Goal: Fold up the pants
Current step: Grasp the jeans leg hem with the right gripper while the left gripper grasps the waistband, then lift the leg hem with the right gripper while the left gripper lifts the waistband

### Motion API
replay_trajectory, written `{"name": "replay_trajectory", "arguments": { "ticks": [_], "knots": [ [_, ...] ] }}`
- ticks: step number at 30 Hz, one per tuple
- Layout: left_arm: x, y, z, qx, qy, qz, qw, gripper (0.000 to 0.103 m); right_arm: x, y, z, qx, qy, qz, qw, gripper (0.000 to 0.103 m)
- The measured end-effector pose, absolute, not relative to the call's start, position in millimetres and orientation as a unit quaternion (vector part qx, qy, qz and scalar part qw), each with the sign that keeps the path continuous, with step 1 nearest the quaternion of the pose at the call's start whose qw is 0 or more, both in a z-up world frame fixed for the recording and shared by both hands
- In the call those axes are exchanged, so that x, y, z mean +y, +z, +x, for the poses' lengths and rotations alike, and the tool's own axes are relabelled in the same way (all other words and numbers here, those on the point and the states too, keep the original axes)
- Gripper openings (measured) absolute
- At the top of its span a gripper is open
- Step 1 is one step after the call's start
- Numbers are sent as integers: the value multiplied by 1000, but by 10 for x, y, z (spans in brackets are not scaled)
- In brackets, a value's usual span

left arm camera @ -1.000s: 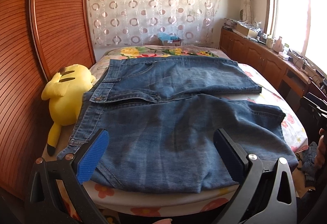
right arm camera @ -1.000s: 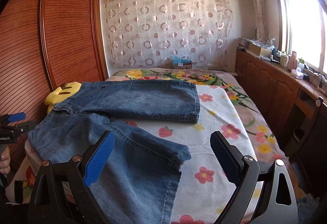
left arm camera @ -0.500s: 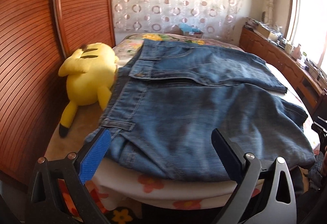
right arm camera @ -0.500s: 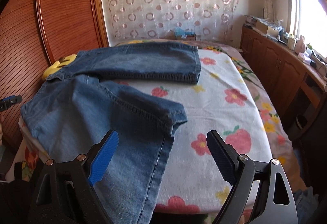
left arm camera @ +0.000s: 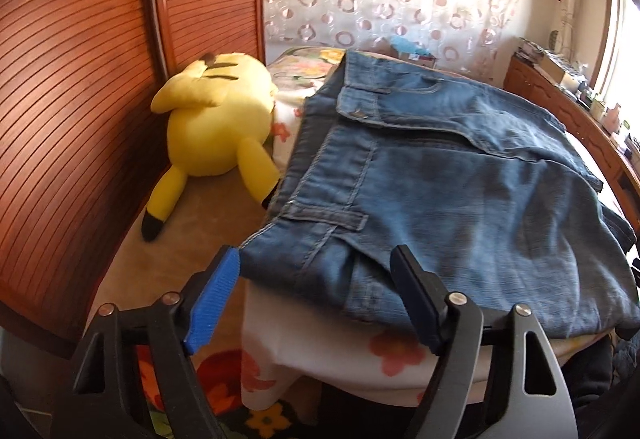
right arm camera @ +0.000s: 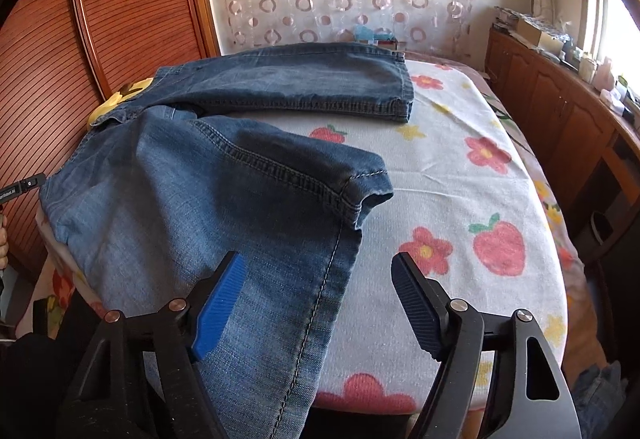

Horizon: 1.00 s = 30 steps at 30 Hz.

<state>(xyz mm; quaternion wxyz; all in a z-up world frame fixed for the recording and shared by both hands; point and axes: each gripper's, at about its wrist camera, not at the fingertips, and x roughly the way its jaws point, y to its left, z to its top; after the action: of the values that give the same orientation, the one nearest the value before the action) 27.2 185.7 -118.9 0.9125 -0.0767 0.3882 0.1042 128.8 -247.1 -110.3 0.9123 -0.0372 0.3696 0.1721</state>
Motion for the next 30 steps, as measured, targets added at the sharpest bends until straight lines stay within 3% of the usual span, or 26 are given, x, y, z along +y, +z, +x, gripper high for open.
{"name": "replay_trajectory", "arguments": {
  "ticks": [9, 17, 20, 25, 30],
  "knots": [
    [2026, -1346, 261, 396, 122, -99, 905, 69, -2516, -1147, 1285, 370, 175, -46, 911, 74],
    [2047, -1428, 292, 401, 114, -106, 903, 61, -2433, -1195, 1608, 377, 177, -57, 907, 61],
    [2066, -1413, 284, 394, 113, -111, 905, 51, -2435, -1176, 1649, 375, 175, -56, 908, 50],
    [1984, -1347, 310, 386, 97, -96, 912, 24, -2467, -1181, 1645, 371, 175, -55, 910, 17],
    [1907, -1211, 309, 373, 96, -82, 919, 15, -2519, -1167, 1628, 366, 182, -44, 912, 10]
  ]
}}
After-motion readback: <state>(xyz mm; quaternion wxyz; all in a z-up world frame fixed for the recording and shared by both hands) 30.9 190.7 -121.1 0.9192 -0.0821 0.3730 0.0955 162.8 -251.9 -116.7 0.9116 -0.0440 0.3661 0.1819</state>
